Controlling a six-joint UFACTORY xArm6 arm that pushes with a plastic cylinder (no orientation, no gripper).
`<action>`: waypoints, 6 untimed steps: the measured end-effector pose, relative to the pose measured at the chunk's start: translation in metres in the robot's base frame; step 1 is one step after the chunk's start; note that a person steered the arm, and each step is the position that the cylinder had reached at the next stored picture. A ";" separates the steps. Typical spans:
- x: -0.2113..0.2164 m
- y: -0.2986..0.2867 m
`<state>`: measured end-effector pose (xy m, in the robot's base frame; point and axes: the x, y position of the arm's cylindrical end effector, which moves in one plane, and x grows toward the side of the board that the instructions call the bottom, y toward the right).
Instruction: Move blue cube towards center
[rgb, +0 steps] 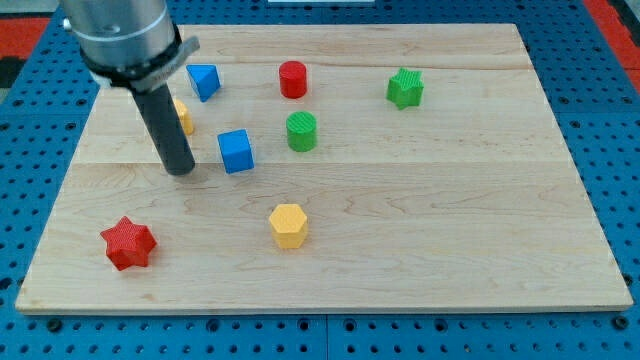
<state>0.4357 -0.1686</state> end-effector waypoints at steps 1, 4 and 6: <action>-0.022 0.004; -0.007 0.069; 0.005 0.097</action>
